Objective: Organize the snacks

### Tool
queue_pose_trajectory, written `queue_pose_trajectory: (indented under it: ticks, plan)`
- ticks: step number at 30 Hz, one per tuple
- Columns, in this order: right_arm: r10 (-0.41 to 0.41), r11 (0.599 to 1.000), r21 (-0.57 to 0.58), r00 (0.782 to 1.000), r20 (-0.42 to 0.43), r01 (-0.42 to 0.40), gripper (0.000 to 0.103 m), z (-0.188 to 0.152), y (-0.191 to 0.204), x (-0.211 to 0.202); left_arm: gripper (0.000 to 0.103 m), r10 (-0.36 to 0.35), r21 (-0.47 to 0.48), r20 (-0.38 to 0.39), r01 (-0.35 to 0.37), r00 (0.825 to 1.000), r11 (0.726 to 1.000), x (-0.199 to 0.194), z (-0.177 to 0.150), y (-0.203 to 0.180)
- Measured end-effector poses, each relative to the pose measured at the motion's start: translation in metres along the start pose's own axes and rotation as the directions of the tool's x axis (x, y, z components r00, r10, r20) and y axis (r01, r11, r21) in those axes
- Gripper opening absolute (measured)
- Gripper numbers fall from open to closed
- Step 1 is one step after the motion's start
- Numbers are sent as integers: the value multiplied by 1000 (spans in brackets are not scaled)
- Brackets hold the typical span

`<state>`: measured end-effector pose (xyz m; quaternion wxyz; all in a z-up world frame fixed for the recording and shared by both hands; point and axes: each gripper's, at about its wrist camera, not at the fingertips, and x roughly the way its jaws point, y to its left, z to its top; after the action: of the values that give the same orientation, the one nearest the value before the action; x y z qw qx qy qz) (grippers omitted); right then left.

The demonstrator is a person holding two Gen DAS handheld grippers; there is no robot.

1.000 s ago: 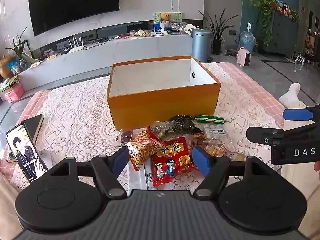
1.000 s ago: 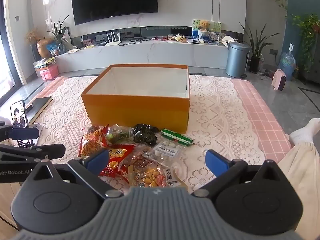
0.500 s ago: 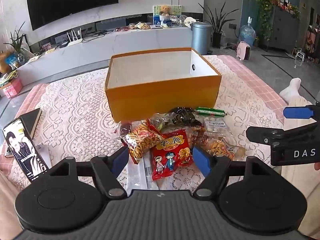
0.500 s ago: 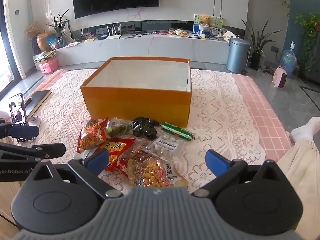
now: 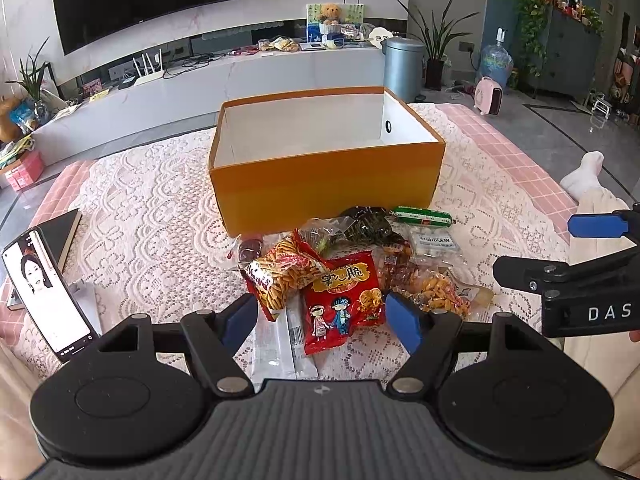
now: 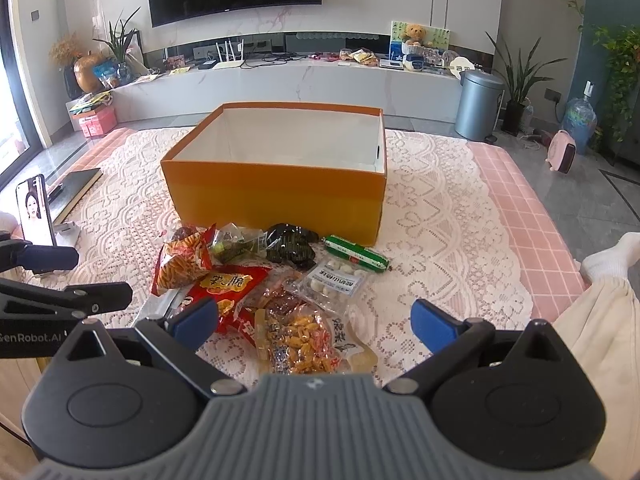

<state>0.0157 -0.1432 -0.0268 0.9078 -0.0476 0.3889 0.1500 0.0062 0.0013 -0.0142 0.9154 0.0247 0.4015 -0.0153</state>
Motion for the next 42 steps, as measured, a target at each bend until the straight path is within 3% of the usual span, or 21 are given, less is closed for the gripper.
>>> queue_pose_trajectory:
  ticks: [42]
  plan:
    - [-22, 1000, 0, 999, -35, 22, 99, -7, -4, 6, 86, -40, 10, -13, 40, 999, 999, 4, -3, -3]
